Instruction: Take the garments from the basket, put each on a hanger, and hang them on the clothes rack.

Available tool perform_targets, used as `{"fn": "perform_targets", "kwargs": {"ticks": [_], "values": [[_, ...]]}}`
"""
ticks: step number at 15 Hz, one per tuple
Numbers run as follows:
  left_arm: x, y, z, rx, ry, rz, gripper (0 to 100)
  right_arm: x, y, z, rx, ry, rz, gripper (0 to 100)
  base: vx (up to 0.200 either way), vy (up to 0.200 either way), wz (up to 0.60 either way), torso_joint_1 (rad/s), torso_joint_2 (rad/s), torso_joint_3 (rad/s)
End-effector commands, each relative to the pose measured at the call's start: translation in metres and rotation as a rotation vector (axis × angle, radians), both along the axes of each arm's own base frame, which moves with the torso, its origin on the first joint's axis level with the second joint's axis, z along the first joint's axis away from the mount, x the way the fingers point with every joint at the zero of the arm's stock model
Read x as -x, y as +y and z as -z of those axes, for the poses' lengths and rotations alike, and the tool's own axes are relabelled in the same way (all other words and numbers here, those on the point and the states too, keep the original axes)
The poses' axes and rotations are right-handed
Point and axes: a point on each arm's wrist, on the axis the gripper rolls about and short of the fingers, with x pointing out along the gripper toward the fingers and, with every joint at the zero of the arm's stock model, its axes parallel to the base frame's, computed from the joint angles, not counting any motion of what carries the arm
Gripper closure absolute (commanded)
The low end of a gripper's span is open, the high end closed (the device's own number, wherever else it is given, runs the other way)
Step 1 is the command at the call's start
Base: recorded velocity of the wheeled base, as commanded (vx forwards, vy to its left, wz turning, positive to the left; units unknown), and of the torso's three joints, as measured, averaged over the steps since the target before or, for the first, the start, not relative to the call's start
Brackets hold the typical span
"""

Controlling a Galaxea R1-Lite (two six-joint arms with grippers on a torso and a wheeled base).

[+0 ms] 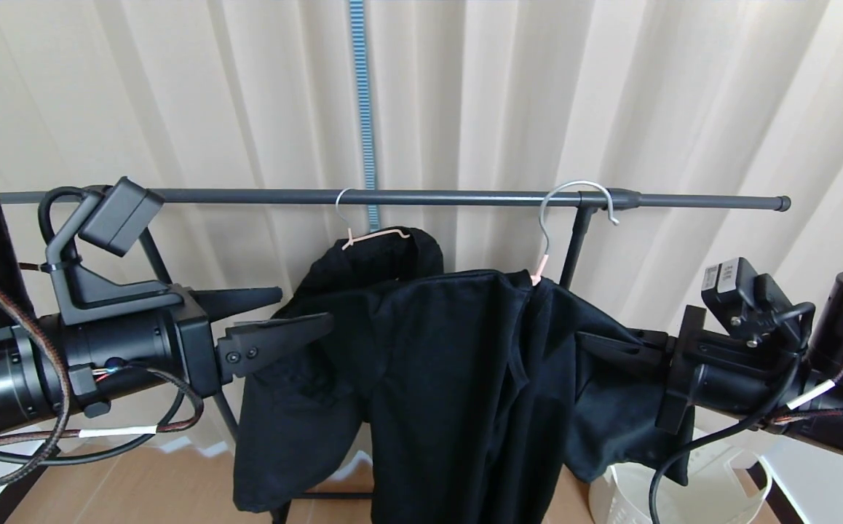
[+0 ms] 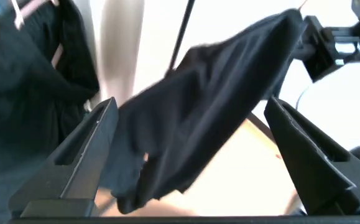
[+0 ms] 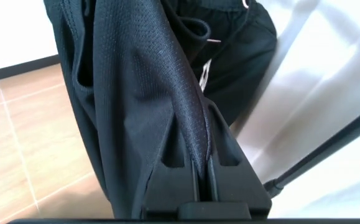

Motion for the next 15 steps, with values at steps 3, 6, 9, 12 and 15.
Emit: {"fn": "perform_targets", "kwargs": {"ticks": [3,6,9,12,15], "values": [[-0.007,0.018,0.017,0.029,0.014,0.031,0,0.004,-0.006,-0.007,-0.012,-0.025,0.005,100,0.000,0.000,0.00,0.000,0.00,0.000],[-0.002,0.020,0.031,0.040,0.042,0.098,0,0.007,-0.006,-0.010,-0.019,-0.037,-0.007,100,0.000,0.000,0.00,0.000,0.00,0.000],[-0.003,0.020,0.043,0.040,0.046,0.099,0,0.007,-0.006,-0.009,-0.018,-0.034,-0.007,100,0.000,0.000,0.00,0.000,0.00,0.000],[-0.018,0.021,0.053,0.038,0.055,0.076,0,0.008,-0.006,-0.009,-0.018,-0.034,-0.010,100,0.000,0.000,0.00,0.000,0.00,0.000],[-0.028,0.024,0.062,0.033,0.079,0.051,0,0.008,-0.006,-0.009,-0.019,-0.035,-0.010,100,0.000,0.000,0.00,0.000,0.00,0.000]]}}
